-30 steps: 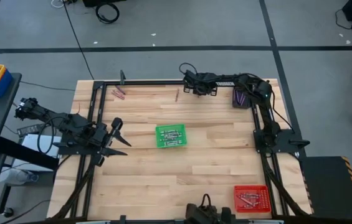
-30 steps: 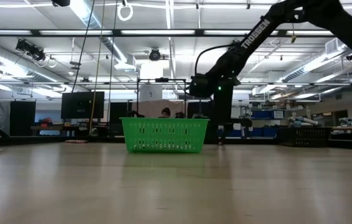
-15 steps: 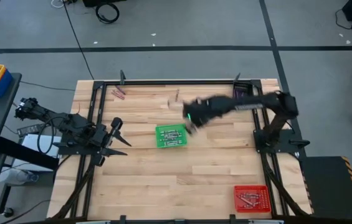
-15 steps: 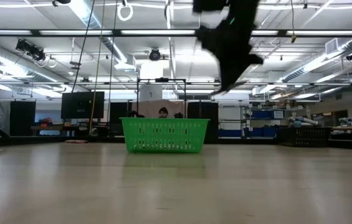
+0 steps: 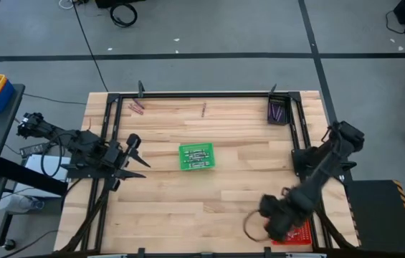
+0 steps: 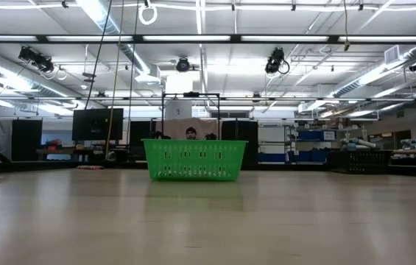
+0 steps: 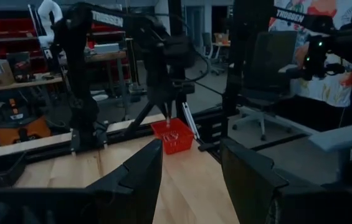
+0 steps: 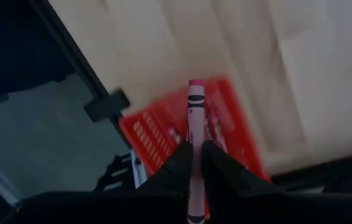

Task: Sort crayons
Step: Put the pink crayon into the red basket

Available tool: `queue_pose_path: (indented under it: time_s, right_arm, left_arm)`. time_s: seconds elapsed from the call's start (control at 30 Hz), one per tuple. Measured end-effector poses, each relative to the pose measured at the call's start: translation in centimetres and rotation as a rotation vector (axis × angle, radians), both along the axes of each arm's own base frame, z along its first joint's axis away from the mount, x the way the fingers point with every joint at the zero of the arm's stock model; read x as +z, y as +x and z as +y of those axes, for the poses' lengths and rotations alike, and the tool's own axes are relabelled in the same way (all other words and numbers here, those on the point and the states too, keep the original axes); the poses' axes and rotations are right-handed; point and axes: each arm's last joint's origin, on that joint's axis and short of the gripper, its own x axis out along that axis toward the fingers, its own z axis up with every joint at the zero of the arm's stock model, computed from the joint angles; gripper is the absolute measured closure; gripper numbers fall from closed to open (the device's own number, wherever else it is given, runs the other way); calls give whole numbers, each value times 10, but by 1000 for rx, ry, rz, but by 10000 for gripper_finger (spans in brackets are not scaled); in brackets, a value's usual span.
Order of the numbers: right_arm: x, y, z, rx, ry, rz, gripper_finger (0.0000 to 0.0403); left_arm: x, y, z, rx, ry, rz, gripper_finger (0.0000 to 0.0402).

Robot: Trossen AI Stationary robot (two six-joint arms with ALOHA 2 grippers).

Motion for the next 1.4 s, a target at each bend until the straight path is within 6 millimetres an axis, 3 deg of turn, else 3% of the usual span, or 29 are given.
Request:
queue_pose_path:
  time_s: [0.13, 0.3, 0.5, 0.8, 0.97, 1.13, 1.27, 1.4]
  right_arm:
    - [-20, -24, 20, -57, 23, 41, 367]
    - [-56, -35, 30, -52, 148, 65, 367]
    - [-91, -42, 16, -94, 115, 109, 367]
    - [-115, -52, 0, -155, 44, 161, 350]
    - [-113, -51, 1, -183, 87, 243, 315]
    - [-94, -29, 1, -219, 195, 308, 296]
    - [-69, 2, -10, -258, 246, 254, 299]
    - [-46, 46, -37, -296, 189, -9, 302]
  left_arm:
    - [1, 0, 0, 1, 12, -20, 228]
    - [1, 0, 0, 2, 43, -33, 228]
    - [1, 0, 0, 2, 45, -33, 228]
    - [1, 0, 0, 2, 42, -31, 228]
    - [1, 0, 0, 2, 41, -31, 228]
    - [1, 0, 0, 2, 41, -31, 228]
    - [1, 0, 0, 2, 41, -31, 228]
    - [1, 0, 0, 2, 35, -27, 228]
